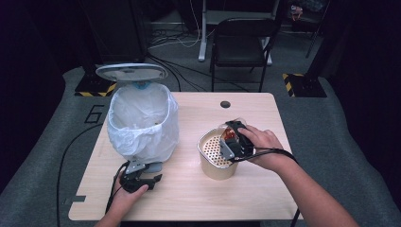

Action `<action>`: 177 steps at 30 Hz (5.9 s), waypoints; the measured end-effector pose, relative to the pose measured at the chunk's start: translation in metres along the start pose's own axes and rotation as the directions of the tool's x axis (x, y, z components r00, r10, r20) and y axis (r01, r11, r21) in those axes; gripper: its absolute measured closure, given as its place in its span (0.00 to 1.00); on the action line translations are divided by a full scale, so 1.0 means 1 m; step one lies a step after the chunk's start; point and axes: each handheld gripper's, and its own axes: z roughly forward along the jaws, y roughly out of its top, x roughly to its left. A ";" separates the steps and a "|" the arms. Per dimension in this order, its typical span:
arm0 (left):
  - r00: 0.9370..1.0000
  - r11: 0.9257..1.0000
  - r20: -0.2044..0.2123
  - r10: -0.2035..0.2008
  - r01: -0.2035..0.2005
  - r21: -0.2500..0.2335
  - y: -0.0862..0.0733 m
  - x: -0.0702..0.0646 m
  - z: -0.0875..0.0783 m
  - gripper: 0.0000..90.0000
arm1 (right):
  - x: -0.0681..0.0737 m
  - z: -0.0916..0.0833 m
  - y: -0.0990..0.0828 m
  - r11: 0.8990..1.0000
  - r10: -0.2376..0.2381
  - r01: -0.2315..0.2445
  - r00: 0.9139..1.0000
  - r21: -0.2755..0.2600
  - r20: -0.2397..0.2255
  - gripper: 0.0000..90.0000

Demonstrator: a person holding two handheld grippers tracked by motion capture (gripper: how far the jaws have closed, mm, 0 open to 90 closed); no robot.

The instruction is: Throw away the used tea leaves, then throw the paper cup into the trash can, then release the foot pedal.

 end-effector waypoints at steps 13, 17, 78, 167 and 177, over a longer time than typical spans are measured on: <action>1.000 1.000 -0.001 -0.005 0.005 -0.002 0.000 0.000 0.000 0.31 | 0.009 0.000 0.016 0.932 -0.359 0.351 0.925 0.087 0.122 0.49; 1.000 1.000 -0.001 -0.005 0.005 -0.002 0.000 0.000 0.000 0.31 | 0.011 -0.001 0.018 0.876 -0.481 0.466 0.865 0.127 0.142 0.49; 1.000 1.000 0.000 -0.005 0.005 -0.002 0.000 0.000 0.000 0.31 | -0.010 -0.010 0.008 0.967 -0.177 0.192 0.979 -0.166 0.098 0.48; 0.999 0.999 0.012 -0.031 0.031 -0.018 0.000 0.000 0.001 0.31 | -0.140 0.014 0.093 0.318 0.672 -0.920 0.390 -0.230 -0.630 0.48; 0.999 0.999 0.019 -0.029 0.029 -0.017 0.000 0.000 0.001 0.31 | -0.139 0.027 0.126 0.330 0.656 -0.909 0.415 -0.256 -0.630 0.48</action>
